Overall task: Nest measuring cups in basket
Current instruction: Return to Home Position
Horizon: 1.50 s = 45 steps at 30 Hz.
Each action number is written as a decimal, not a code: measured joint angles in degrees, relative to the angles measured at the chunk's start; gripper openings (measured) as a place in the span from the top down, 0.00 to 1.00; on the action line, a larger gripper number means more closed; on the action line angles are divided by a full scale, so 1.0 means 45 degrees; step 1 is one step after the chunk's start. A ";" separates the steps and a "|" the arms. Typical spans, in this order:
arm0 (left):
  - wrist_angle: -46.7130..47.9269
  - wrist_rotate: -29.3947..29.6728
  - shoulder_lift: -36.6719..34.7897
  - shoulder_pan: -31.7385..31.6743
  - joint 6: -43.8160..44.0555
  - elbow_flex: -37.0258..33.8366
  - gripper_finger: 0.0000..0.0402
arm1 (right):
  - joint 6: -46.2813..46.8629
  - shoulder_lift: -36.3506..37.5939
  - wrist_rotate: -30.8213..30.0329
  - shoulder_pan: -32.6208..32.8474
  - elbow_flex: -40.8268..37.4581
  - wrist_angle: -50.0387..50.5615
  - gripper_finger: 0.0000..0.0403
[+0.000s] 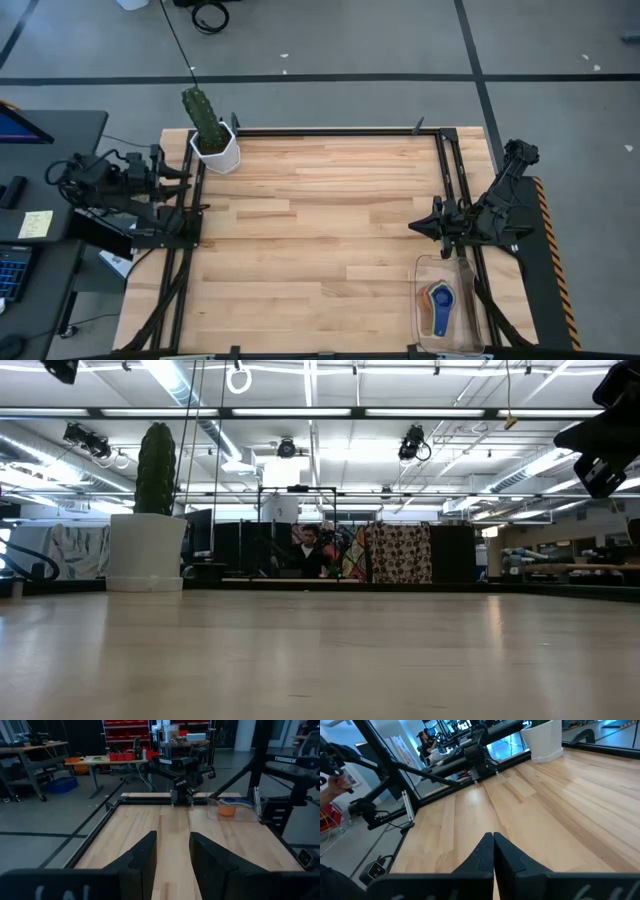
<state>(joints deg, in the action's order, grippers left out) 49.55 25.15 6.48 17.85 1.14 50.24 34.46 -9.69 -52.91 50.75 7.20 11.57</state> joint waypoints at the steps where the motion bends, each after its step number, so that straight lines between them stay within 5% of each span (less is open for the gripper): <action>1: -0.0126 0.0010 -0.0277 0.0000 0.0012 -0.0297 0.70 | -0.0008 0.0000 0.0002 0.0002 0.0000 0.0000 0.99; 6: -0.0814 0.0034 -0.1404 0.0000 0.0036 -0.1694 0.70 | -0.0032 0.0000 -0.0008 0.0000 0.0000 0.0242 0.99; 16: -0.3083 -0.0057 -0.1385 0.0000 -0.0380 -0.3411 0.70 | -0.0432 -0.0010 -0.0372 0.0003 0.0000 0.0575 0.99; 39: -1.0764 -0.0089 -0.1378 0.0000 -0.0054 -1.0458 0.70 | -0.1242 -0.0010 -0.0319 0.0003 0.0000 0.1373 0.97; 45: -1.2033 -0.0265 -0.1273 0.0005 -0.0336 -1.1040 0.70 | -0.1023 -0.0010 -0.0319 -0.0002 0.0000 0.1786 0.97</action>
<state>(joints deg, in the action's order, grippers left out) -4.59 23.95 0.75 17.87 -0.37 0.56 29.85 -9.74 -54.35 50.74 7.20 19.61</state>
